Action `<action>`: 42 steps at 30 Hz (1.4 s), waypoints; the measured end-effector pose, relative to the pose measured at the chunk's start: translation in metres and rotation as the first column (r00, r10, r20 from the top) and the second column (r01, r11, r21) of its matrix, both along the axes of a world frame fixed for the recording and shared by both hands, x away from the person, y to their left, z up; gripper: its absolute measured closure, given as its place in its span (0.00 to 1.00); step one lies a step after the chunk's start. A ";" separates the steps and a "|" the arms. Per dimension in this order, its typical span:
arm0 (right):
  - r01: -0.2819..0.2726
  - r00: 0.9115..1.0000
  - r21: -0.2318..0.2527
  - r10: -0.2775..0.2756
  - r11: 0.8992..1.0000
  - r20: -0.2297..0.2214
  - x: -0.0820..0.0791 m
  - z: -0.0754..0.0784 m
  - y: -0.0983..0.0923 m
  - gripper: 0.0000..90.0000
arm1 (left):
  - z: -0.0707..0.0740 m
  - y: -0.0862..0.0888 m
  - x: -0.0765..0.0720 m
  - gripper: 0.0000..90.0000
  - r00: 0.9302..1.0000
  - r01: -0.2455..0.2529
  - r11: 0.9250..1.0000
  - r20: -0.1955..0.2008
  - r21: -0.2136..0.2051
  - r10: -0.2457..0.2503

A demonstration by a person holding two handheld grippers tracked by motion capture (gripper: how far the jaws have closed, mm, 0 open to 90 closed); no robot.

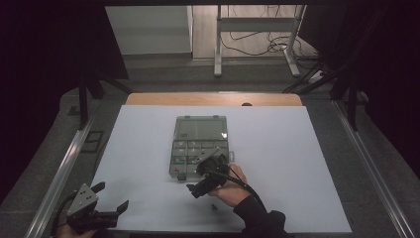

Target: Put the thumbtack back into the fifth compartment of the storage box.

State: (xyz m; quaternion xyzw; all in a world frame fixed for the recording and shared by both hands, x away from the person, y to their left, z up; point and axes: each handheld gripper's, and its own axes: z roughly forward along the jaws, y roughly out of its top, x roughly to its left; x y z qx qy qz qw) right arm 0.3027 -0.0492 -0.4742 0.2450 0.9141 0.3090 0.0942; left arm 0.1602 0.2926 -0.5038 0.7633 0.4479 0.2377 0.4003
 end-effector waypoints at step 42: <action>-0.107 0.986 -0.151 0.085 0.983 -0.141 -0.039 -0.021 -0.038 0.82 | 0.000 -0.002 0.000 0.02 1.000 0.010 1.000 0.002 0.015 -0.010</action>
